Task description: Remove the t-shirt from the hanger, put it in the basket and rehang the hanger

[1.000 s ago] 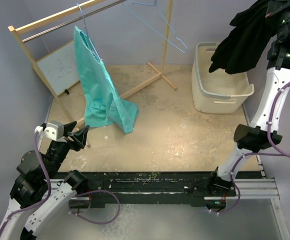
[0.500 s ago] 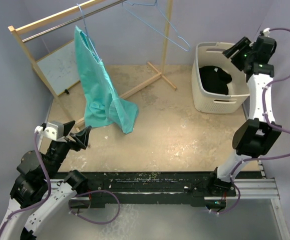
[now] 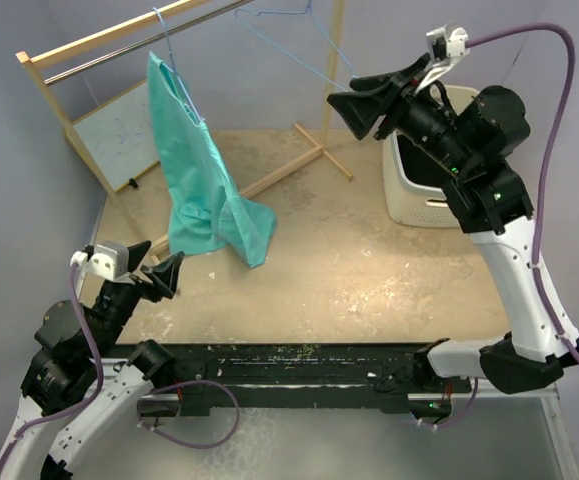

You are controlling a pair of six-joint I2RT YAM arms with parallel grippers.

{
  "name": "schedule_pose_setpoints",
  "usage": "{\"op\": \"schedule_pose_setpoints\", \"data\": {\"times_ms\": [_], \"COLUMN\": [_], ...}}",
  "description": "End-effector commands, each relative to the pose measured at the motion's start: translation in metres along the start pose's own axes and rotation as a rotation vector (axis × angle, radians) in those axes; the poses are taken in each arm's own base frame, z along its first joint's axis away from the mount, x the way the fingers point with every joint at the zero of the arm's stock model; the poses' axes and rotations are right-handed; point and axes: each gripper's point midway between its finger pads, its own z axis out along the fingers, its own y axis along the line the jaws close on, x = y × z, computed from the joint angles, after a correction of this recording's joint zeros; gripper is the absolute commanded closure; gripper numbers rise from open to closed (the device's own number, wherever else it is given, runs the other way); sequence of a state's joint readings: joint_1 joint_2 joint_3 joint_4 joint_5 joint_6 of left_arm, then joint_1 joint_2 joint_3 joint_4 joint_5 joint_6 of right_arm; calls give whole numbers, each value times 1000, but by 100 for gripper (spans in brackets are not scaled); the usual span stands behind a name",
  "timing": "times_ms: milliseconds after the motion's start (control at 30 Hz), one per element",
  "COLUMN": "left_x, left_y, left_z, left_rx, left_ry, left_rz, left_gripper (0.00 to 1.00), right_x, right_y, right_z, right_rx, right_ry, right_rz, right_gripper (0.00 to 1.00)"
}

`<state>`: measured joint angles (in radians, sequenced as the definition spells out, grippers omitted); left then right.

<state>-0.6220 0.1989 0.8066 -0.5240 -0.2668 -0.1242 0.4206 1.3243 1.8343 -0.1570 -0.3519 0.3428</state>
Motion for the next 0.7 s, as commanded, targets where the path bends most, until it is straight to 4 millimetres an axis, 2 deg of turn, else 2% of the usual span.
{"op": "schedule_pose_setpoints", "data": {"times_ms": [0, 100, 167, 267, 433, 567, 633, 667], "left_x": [-10, -9, -9, -11, -12, -12, -12, -12], "left_y": [-4, -5, -4, -2, 1, 2, 1, 1], "left_z": [4, 6, 5, 3, 1, 0, 1, 1], "left_rx": [13, 14, 10, 0, -13, -15, -14, -13], "left_ry": [-35, -30, -29, -37, -47, -49, -49, -48], "left_rz": [-25, -23, -23, -27, -31, -32, -30, -31], "left_gripper": [28, 28, 28, 28, 28, 28, 28, 28], "right_x": [30, 74, 93, 104, 117, 127, 134, 135], "right_y": [32, 70, 79, 82, 101, 102, 99, 97], "right_z": [39, 79, 100, 123, 142, 146, 146, 146], "right_rx": [-98, -96, -50, -24, -76, -70, -54, -43], "right_ry": [37, 160, 212, 234, 247, 264, 279, 282], "right_rz": [-42, -67, -94, -92, -62, -50, -50, -51], "right_gripper": [40, 41, 41, 43, 44, 45, 50, 58]}}
